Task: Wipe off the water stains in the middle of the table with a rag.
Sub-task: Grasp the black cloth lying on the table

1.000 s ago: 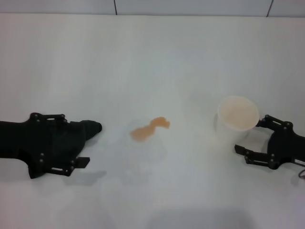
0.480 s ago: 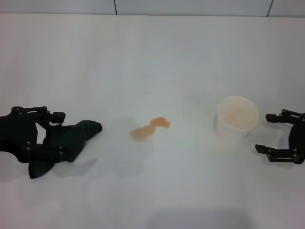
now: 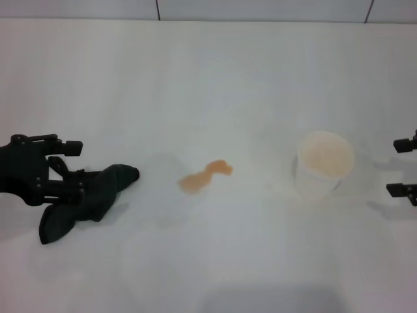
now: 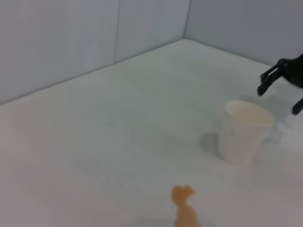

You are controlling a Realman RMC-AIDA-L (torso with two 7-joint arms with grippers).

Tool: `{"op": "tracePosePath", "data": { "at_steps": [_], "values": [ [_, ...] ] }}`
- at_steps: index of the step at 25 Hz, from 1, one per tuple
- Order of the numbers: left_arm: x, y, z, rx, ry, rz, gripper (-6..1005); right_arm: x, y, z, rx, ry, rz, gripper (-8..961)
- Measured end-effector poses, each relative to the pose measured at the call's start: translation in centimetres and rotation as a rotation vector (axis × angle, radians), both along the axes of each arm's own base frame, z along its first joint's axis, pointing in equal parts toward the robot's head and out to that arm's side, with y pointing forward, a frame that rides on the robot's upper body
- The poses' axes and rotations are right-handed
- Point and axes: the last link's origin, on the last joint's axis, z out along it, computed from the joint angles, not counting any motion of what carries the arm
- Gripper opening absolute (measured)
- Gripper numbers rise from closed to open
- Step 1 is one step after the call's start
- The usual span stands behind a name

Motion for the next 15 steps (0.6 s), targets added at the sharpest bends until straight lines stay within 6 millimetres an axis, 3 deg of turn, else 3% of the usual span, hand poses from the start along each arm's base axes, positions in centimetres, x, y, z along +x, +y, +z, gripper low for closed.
{"op": "tracePosePath", "data": {
  "at_steps": [7, 15],
  "values": [
    [-0.8, 0.2, 0.5, 0.005, 0.029, 0.059, 778, -3.7, 0.9, 1.3, -0.103, 0.003, 0.04, 835],
    [-1.4, 1.3, 0.6, -0.012, 0.139, 0.142, 774, -6.5, 1.1, -0.1, -0.15, 0.003, 0.108, 833]
  ]
}}
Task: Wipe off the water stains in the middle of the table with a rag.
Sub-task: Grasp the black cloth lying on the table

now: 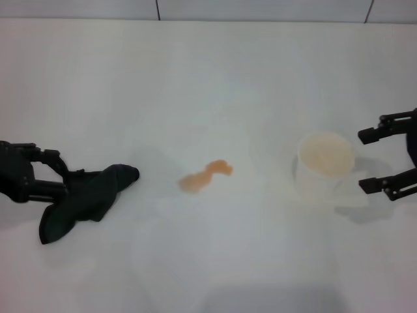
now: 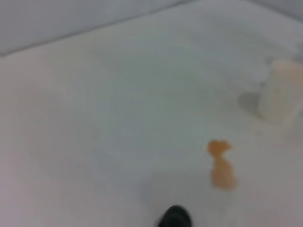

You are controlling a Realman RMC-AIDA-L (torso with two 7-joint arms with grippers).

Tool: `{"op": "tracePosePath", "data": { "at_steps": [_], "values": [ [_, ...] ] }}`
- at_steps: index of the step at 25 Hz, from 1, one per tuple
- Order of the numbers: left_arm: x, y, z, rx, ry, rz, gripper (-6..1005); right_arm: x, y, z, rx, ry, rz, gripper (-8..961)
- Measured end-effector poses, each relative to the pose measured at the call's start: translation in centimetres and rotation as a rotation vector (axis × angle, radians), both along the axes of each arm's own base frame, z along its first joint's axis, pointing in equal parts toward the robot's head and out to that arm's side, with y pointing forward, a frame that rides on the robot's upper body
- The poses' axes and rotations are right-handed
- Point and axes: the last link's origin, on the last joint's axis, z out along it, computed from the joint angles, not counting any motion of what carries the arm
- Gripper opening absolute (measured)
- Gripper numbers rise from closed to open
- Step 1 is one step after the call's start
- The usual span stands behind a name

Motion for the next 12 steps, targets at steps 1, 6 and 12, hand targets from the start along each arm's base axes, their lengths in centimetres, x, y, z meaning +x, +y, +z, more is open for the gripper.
{"op": "tracePosePath", "data": {
  "at_steps": [1, 6, 12],
  "values": [
    [-0.1, 0.3, 0.1, 0.008, 0.012, 0.005, 774, -0.3, 0.0, -0.2, -0.003, 0.002, 0.007, 833],
    [-0.6, 0.7, -0.4, 0.015, 0.063, 0.024, 772, -1.5, 0.2, -1.5, -0.05, 0.009, 0.019, 832],
    [-1.4, 1.1, -1.8, -0.02, 0.114, 0.059, 769, -2.0, 0.3, -2.4, -0.079, 0.003, 0.018, 830]
  ]
}}
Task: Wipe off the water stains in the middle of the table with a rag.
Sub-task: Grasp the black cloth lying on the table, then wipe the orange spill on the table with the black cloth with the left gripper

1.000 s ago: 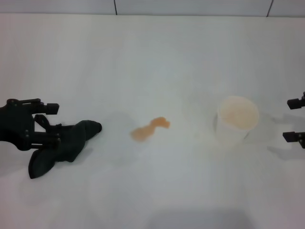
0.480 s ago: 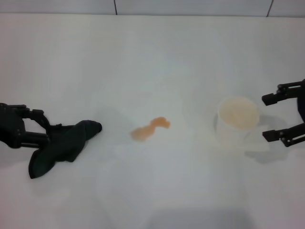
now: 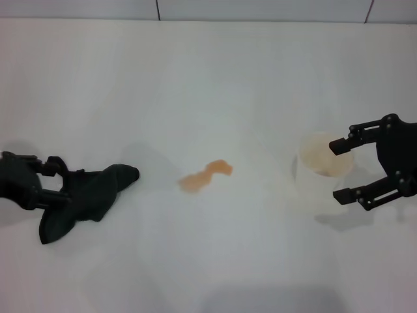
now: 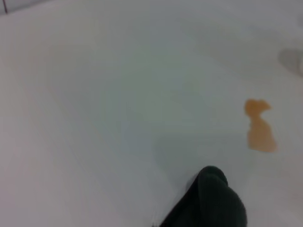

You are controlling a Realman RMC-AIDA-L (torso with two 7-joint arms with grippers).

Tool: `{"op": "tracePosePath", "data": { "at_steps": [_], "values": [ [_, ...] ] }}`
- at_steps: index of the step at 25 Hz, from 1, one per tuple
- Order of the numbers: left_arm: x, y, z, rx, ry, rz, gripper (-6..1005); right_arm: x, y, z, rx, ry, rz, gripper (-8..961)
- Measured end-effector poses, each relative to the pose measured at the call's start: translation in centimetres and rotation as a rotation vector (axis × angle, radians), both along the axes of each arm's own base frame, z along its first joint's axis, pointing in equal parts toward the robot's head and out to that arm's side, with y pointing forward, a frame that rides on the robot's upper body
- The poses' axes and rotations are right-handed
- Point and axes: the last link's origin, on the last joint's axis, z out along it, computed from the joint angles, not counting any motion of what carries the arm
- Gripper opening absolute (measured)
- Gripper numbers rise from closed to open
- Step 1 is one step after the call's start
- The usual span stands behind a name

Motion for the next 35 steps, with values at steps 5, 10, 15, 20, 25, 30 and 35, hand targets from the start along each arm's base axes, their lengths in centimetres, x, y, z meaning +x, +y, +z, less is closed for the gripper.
{"op": "tracePosePath", "data": {
  "at_steps": [5, 10, 15, 20, 25, 30, 35],
  "values": [
    [0.0, 0.6, -1.3, -0.022, 0.005, 0.001, 766, 0.0, 0.0, -0.3, -0.01, 0.007, -0.006, 829],
    [0.5, 0.9, -3.2, -0.081, 0.018, -0.023, 764, -0.1, 0.2, -0.7, -0.007, 0.001, -0.001, 829],
    [0.7, 0.9, -3.7, -0.1, 0.027, -0.029, 761, -0.1, 0.4, -0.9, 0.004, -0.005, -0.002, 829],
    [0.9, 1.0, -3.7, -0.096, 0.025, -0.016, 698, 0.0, 0.5, -1.0, 0.007, -0.003, -0.007, 829],
    [0.4, 0.9, -3.7, -0.098, 0.047, 0.015, 524, 0.0, 0.5, -1.0, 0.011, -0.001, -0.007, 829],
    [0.5, 0.9, -3.7, -0.095, 0.038, 0.022, 291, 0.0, 0.6, -1.0, 0.014, 0.002, -0.008, 829],
    [2.2, 2.4, -3.8, -0.082, 0.015, 0.021, 118, -0.1, 0.4, -1.1, 0.002, 0.008, -0.007, 829]
  ]
}}
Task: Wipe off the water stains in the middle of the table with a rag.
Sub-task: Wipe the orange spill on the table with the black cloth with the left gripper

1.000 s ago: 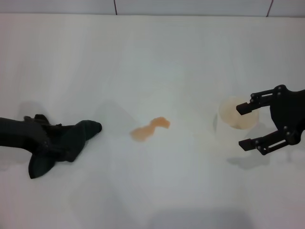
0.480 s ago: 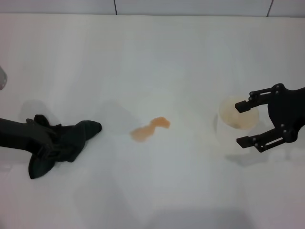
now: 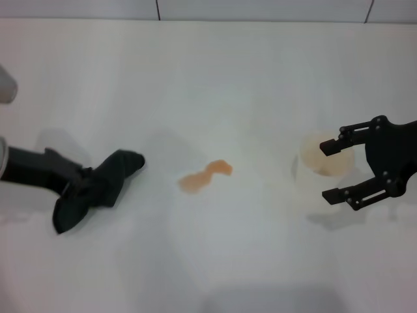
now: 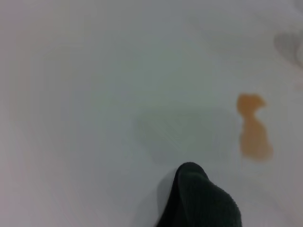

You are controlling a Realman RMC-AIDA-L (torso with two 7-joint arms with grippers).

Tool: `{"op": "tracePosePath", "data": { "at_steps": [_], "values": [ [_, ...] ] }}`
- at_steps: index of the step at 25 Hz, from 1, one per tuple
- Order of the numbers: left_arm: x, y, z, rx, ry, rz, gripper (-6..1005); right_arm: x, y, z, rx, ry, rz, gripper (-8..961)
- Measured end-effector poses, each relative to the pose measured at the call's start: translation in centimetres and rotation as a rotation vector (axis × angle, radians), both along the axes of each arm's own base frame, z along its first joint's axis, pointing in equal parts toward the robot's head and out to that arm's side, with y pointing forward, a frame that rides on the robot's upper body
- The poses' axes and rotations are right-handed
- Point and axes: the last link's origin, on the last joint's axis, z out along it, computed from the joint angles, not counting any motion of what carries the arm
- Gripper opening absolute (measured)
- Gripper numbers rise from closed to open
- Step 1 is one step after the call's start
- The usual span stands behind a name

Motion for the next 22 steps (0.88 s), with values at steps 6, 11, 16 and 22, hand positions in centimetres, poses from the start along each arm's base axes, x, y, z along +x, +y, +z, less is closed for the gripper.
{"op": "tracePosePath", "data": {
  "at_steps": [6, 11, 16, 22],
  "values": [
    [2.8, 3.2, -0.8, 0.046, -0.007, -0.005, 98, -0.9, -0.2, -0.9, -0.032, 0.013, 0.054, 829],
    [5.5, 6.5, -3.0, 0.071, 0.033, -0.022, 99, -1.0, -0.3, -1.0, -0.031, 0.024, 0.074, 830],
    [7.6, 7.3, -6.2, 0.032, 0.081, -0.097, 100, -1.1, -0.4, -1.1, -0.036, 0.023, 0.08, 830],
    [10.1, 5.8, -9.3, -0.078, 0.051, -0.189, 101, -1.1, -0.3, -1.2, -0.033, 0.026, 0.081, 830]
  ]
}}
